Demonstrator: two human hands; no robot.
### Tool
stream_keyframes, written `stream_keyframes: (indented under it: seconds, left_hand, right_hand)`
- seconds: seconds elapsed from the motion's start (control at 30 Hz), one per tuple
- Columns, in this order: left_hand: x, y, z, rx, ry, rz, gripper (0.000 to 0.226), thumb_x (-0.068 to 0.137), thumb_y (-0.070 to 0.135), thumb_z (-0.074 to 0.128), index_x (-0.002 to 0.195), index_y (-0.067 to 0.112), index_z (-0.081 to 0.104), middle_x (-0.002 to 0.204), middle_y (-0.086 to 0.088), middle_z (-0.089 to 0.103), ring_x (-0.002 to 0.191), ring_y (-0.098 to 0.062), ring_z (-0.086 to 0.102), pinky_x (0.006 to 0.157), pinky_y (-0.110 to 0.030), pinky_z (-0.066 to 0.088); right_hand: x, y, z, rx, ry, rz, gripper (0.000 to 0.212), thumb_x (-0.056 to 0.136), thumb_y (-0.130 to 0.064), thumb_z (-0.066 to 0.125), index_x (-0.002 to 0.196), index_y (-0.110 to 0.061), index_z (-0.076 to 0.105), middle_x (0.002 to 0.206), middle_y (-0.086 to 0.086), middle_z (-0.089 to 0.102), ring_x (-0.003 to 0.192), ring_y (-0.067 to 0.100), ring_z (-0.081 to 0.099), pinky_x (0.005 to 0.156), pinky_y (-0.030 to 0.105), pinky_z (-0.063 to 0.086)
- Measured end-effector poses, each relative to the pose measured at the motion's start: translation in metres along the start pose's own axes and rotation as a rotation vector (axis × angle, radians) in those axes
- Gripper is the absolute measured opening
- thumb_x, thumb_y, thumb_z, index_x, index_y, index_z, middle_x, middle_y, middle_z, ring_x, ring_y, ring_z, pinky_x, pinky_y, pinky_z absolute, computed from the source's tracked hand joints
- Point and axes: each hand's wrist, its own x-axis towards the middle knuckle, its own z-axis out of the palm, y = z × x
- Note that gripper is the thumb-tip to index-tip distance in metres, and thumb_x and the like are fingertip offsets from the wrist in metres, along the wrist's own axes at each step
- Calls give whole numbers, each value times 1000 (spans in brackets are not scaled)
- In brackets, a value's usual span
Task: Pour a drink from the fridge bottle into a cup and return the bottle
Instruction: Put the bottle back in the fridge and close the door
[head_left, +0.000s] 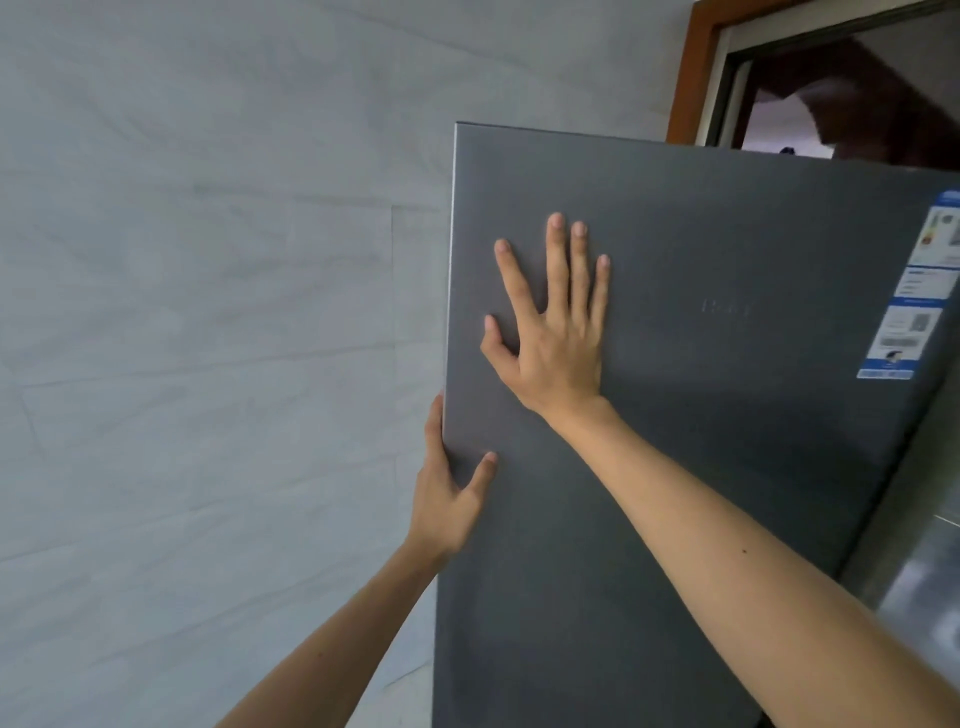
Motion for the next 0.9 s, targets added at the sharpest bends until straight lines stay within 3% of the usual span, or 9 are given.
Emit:
stream_keyframes:
  seconds: [0.1, 0.27, 0.37, 0.47, 0.53, 0.77, 0.9]
  left_hand:
    - [-6, -6, -6, 44, -65, -21, 84, 96, 26, 62, 155, 41, 4, 155, 24, 32, 137, 5, 39, 112, -23, 38]
    - [-31, -54, -24, 130, -238, -70, 91, 93, 44, 61, 157, 39, -3, 162, 20, 21, 146, -5, 29, 120, -35, 31]
    - [-46, -89, -32, 229, -371, -253, 99, 93, 49, 58, 156, 28, -15, 164, 0, 22, 148, -20, 30, 118, -31, 27]
    - [-54, -124, -40, 449, -552, -438, 104, 93, 60, 49, 154, 16, -23, 162, -15, 25, 145, -34, 34, 117, -41, 32]
    - [-57, -135, -43, 588, -628, -461, 106, 92, 65, 45, 153, 13, -24, 159, -21, 28, 142, -39, 36, 114, -46, 36]
    - [-54, -118, -35, 623, -648, -453, 112, 81, 68, 53, 155, 11, -8, 153, -20, 38, 134, -43, 44, 109, -50, 40]
    - [-60, -98, -32, 672, -654, -472, 106, 89, 60, 56, 155, 5, -6, 154, -24, 35, 135, -44, 42, 110, -50, 39]
  right_hand:
    - [-1, -1, 0, -18, -10, -2, 64, 92, -42, 50, 151, -20, 38, 157, 28, 24, 147, 44, 19, 116, 62, 16]
    - [-8, 8, -8, -44, -91, -31, 65, 94, -38, 50, 154, -20, 31, 160, 25, 18, 149, 41, 12, 120, 57, 14]
    - [-24, 17, -19, -74, -168, -51, 64, 96, -35, 48, 155, -19, 29, 161, 21, 15, 151, 36, 10, 121, 53, 14]
    - [-46, 26, -31, -143, -281, -22, 64, 98, -36, 45, 156, -21, 23, 163, 18, 11, 152, 32, 8, 122, 51, 15]
    - [-61, 30, -42, -184, -356, 25, 65, 98, -37, 44, 157, -24, 20, 164, 16, 8, 152, 31, 7, 121, 51, 17]
    - [-106, 36, -92, -298, -627, 254, 69, 98, -41, 44, 157, -18, 17, 157, 27, 23, 134, 43, 41, 110, 53, 37]
    - [-127, 35, -147, -365, -747, 316, 70, 98, -45, 42, 156, -17, 15, 148, 24, 38, 121, 38, 52, 93, 48, 50]
